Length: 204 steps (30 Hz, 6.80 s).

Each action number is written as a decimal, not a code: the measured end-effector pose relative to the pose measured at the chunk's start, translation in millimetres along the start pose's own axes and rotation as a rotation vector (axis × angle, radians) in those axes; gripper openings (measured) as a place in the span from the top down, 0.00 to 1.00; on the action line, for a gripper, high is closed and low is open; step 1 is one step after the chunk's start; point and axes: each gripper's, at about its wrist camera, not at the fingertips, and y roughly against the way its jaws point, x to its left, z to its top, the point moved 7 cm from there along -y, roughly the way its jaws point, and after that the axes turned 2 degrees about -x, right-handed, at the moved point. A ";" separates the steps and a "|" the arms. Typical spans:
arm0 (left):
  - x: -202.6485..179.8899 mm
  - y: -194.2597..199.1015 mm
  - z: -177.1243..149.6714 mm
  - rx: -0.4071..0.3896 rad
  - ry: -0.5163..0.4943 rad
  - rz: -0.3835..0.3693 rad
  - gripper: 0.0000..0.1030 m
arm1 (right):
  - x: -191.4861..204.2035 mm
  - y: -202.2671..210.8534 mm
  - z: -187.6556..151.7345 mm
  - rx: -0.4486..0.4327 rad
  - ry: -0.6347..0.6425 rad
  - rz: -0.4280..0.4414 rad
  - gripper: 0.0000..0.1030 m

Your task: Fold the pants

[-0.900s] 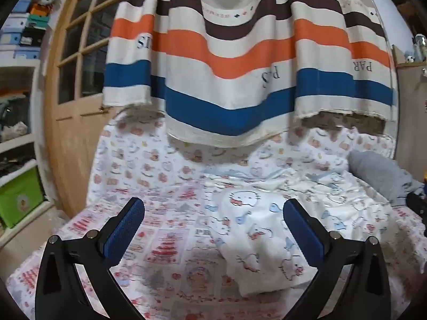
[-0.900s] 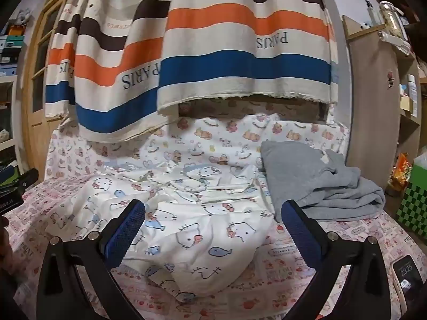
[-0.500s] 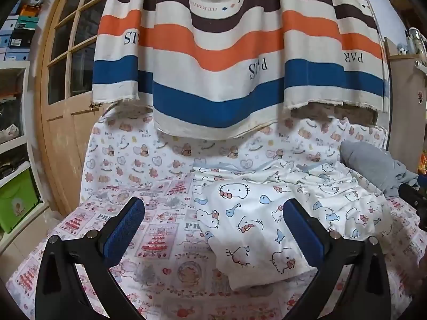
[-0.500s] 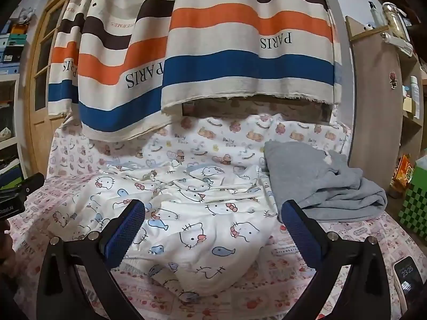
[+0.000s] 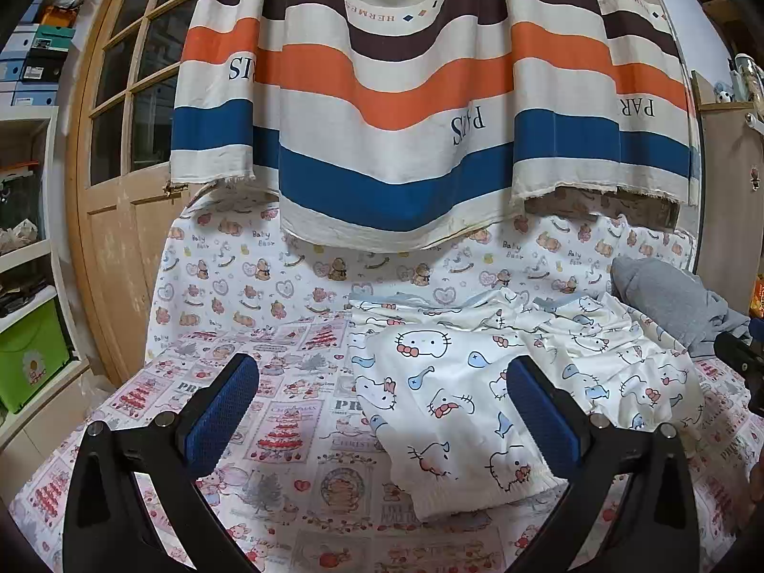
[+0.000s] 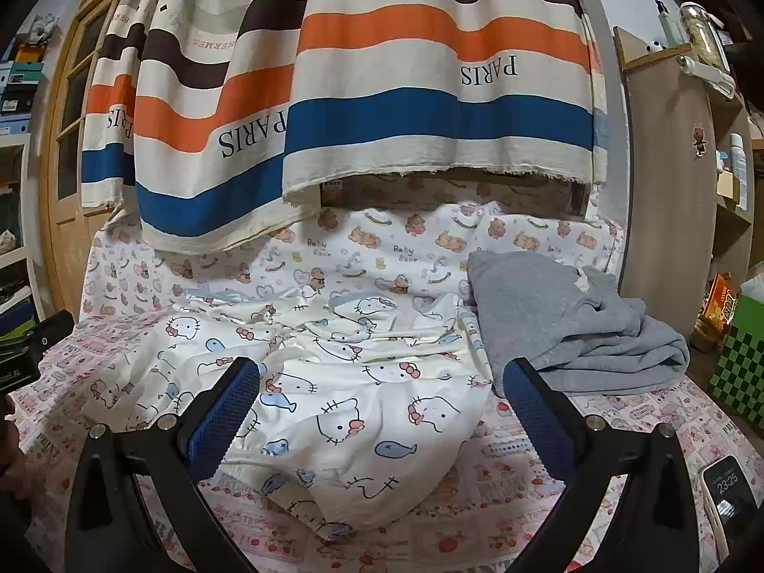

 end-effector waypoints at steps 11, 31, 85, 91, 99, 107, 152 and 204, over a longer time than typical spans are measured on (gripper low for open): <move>-0.3 -1.2 0.1 0.001 0.001 0.000 0.00 | 1.7 -0.9 -0.7 0.003 0.007 0.010 0.01; 0.9 -0.3 -0.3 -0.001 0.000 -0.001 0.00 | 1.3 -0.6 -0.8 0.002 0.006 0.010 0.01; 3.5 0.2 0.2 -0.001 -0.001 0.001 0.00 | 1.8 -0.8 -0.8 0.008 0.005 0.011 0.01; 4.3 0.4 0.1 -0.001 -0.004 0.003 0.00 | 2.0 -0.6 -0.9 0.008 0.005 0.011 0.01; 8.9 0.8 -0.1 0.003 0.002 0.050 0.00 | 2.2 0.0 -1.0 0.006 0.006 0.013 0.01; 10.2 1.3 -1.9 0.018 0.014 0.034 0.00 | 9.5 -4.0 -4.9 0.064 0.015 0.071 0.01; -36.0 23.1 -48.3 0.404 -0.119 -0.136 0.97 | 9.5 39.4 -55.6 0.377 0.031 0.102 0.84; -72.3 -36.9 -67.3 0.475 -0.253 -0.088 0.55 | -8.0 51.8 -66.6 0.355 -0.080 0.116 0.84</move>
